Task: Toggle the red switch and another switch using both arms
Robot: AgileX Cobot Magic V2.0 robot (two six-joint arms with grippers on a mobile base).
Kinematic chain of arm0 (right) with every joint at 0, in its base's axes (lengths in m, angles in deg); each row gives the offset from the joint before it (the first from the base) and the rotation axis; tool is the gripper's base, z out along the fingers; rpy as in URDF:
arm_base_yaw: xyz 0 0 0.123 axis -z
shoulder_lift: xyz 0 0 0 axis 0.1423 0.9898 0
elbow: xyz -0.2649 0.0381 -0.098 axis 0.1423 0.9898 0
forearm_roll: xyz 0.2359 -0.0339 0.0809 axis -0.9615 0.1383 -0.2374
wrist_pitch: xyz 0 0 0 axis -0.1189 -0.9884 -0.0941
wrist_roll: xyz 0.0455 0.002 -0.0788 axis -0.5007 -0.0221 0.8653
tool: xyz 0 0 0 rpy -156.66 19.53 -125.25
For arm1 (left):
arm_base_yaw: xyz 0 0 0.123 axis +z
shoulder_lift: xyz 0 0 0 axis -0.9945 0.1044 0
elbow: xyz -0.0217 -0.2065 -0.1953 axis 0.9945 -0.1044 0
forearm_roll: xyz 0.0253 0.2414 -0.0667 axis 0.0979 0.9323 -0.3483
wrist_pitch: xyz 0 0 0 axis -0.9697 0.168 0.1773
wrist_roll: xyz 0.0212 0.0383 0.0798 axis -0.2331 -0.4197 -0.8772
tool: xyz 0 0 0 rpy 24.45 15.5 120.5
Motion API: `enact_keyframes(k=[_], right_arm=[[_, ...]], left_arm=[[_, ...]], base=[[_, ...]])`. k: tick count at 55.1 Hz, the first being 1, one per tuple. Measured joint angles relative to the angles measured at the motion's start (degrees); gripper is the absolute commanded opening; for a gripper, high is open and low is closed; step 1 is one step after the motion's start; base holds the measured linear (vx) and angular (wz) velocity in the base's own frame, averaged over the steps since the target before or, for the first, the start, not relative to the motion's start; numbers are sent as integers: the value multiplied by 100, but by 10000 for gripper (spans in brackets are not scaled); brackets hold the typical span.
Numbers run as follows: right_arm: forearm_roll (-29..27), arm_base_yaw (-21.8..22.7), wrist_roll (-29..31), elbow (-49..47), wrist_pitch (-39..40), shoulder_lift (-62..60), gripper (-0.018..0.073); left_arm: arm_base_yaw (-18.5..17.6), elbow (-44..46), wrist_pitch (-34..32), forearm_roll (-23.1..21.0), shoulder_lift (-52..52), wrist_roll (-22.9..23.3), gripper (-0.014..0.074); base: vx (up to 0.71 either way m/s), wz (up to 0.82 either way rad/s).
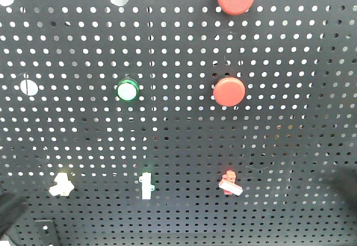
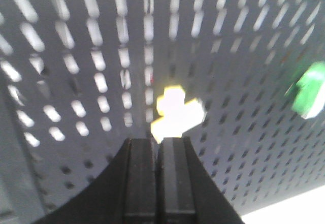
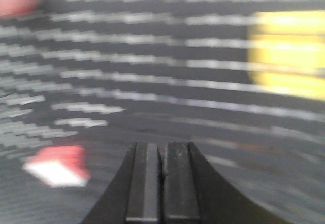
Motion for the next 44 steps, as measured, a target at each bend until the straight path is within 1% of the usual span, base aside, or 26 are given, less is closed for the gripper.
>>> enact_keyframes(k=[6, 13, 22, 31, 44], right_arm=[[5, -501, 0, -250, 309, 677, -6], [-64, -830, 0, -578, 546, 1406, -6], [-193, -1002, 0, -871, 740, 2031, -6], [-233, -1095, -11, -982, 752, 2312, -6], [-276, -1109, -17, -982, 302, 2433, -6]], left_arm=[[0, 0, 164, 5, -139, 0, 0], [0, 0, 233, 5, -160, 0, 0], [0, 0, 244, 5, -160, 0, 0], [0, 0, 244, 5, -160, 0, 0], [0, 0, 244, 5, -160, -5, 0]], base=[[0, 0], [0, 0], [0, 0], [0, 0], [0, 0]])
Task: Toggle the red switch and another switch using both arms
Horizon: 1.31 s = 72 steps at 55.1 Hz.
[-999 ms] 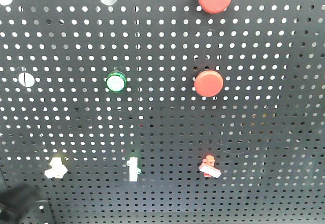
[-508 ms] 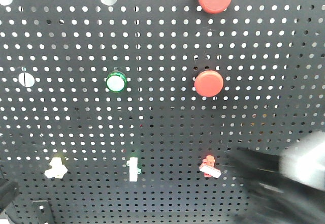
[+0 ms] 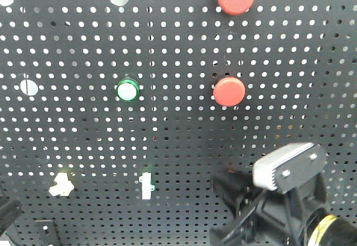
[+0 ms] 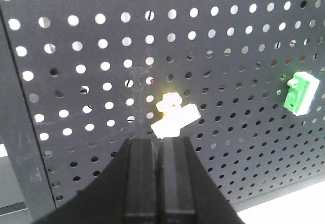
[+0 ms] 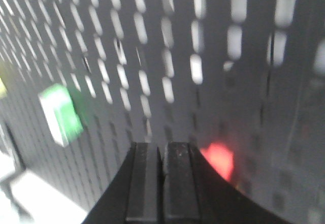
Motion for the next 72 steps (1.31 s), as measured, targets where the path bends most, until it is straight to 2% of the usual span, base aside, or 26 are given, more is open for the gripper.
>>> enact_keyframes(k=[8, 19, 29, 72], right_arm=[[0, -14, 0, 0, -389, 77, -6], [164, -344, 0, 0, -956, 56, -6], [212, -551, 0, 0, -898, -239, -6], [212, -551, 0, 0, -841, -389, -6]], left_arm=[[0, 0, -5, 0, 0, 0, 0], [0, 0, -5, 0, 0, 0, 0], [0, 0, -5, 0, 0, 0, 1], [63, -194, -12, 0, -209, -48, 2]], base=[[0, 0], [0, 0], [0, 0], [0, 0]])
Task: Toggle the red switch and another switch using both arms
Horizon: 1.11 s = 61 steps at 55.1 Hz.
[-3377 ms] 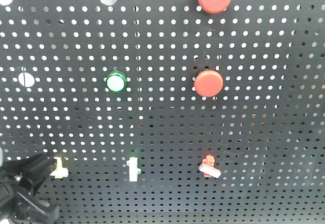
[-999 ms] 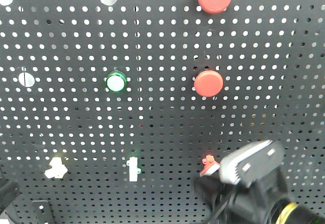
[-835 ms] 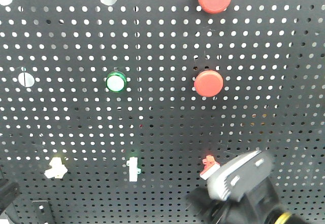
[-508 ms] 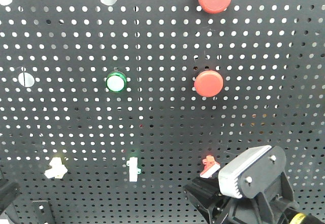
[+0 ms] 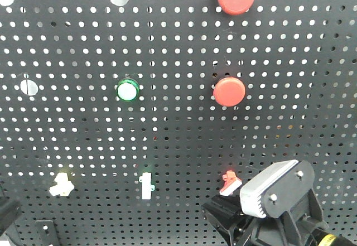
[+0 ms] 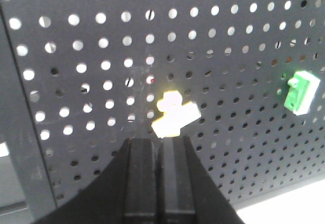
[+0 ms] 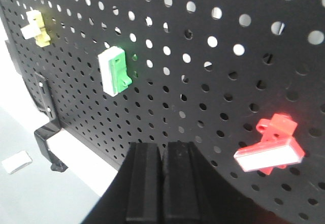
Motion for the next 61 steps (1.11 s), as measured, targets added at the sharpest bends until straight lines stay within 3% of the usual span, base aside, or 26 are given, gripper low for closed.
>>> enact_keyframes(k=[18, 29, 42, 61], right_arm=[[0, 0, 0, 0, 0, 0, -6], [0, 0, 0, 0, -5, 0, -6], [0, 0, 0, 0, -24, 0, -6], [0, 0, 0, 0, -24, 0, -6]], left_arm=[[1117, -1842, 6, 0, -2500, -33, 2], [1515, -2437, 184, -5, -3790, -37, 2], [1608, -2437, 563, -5, -4054, -37, 2], [1608, -2437, 611, -5, -4054, -37, 2]], base=[[0, 0], [0, 0], [0, 0], [0, 0]])
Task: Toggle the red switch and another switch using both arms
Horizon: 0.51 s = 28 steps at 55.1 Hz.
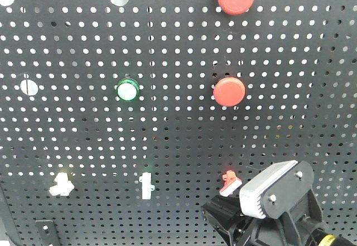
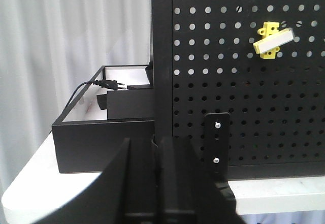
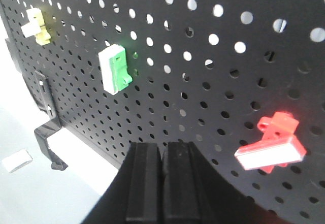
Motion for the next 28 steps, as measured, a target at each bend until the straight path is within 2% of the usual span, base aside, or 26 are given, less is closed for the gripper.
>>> enact_keyframes(k=[12, 19, 22, 28], right_arm=[[0, 0, 9, 6, 0, 0, -6], [44, 111, 231, 219, 0, -291, -6], [44, 258, 294, 433, 0, -627, -6], [33, 926, 303, 1133, 48, -1628, -6]], left_arm=[[0, 0, 0, 0, 0, 0, 2], [5, 0, 5, 0, 0, 0, 2], [5, 0, 5, 0, 0, 0, 2], [5, 0, 11, 0, 0, 0, 2]], base=[[0, 0], [0, 0], [0, 0], [0, 0]])
